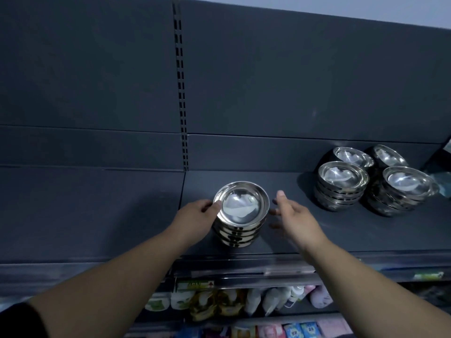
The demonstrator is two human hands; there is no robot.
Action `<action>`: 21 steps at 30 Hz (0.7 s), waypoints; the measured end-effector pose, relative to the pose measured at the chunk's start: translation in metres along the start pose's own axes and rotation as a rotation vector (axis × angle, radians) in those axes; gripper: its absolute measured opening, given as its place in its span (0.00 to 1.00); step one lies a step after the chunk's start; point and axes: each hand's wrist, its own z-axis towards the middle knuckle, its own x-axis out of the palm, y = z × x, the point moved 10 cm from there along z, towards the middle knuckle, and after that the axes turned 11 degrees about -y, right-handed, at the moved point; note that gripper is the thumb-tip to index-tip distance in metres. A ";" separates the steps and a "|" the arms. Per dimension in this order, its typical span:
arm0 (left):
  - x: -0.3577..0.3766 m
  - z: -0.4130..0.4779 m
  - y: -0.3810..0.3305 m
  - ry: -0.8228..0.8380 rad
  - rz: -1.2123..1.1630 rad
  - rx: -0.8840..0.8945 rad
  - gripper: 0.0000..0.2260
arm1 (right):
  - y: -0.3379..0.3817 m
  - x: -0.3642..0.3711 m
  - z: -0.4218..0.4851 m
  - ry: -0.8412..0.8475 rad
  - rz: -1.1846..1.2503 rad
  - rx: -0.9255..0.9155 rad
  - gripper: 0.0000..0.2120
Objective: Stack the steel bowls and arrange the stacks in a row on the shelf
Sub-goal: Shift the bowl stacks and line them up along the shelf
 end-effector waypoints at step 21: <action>-0.009 -0.002 -0.031 -0.094 0.156 0.167 0.15 | 0.009 0.021 0.005 -0.025 0.126 -0.037 0.09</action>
